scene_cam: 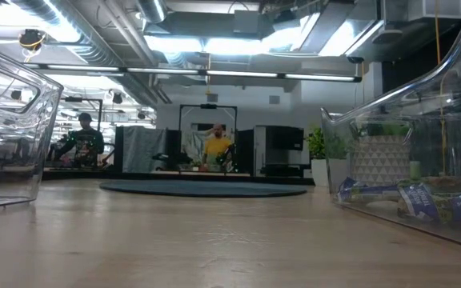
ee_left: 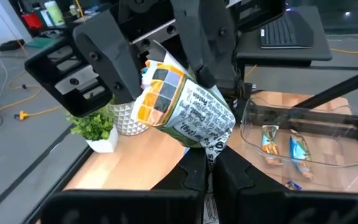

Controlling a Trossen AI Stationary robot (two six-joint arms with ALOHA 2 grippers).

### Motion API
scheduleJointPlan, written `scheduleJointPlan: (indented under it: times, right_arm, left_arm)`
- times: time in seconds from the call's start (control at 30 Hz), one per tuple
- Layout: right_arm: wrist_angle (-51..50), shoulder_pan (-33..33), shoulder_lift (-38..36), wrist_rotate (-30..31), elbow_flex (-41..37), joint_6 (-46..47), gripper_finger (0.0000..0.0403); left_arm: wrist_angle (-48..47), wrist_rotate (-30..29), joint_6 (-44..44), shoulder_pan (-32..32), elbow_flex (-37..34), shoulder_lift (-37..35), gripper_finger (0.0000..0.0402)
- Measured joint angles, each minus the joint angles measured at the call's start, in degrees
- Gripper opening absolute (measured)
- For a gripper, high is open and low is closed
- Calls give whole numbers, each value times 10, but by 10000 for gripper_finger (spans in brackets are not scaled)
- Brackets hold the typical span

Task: Pick and place Granola Bars by type
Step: Put the yellow granola bar into the right transparent bin

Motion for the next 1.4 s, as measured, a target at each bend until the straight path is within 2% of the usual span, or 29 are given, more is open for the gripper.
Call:
scheduleJointPlan:
  times: [0.3,0.53,0.67,0.83,1.17,1.4]
  right_arm:
    - [0,0,-1,-1,0,-1,111]
    - [-1,0,-1,-1,0,-18,52]
    - [-2,0,-1,-2,0,-19,43]
    - [-6,0,0,-4,0,-20,42]
    - [-10,0,-2,-16,-1,-18,38]
    - [-122,4,-51,-16,-1,-75,37]
  left_arm:
    - [-2,-1,19,0,13,1,2]
    - [-3,-1,15,0,13,1,3]
    - [-7,11,14,0,13,1,14]
    - [-22,44,8,1,14,0,47]
    - [-37,74,-24,-24,15,0,160]
    - [-93,44,-70,-44,15,-5,184]
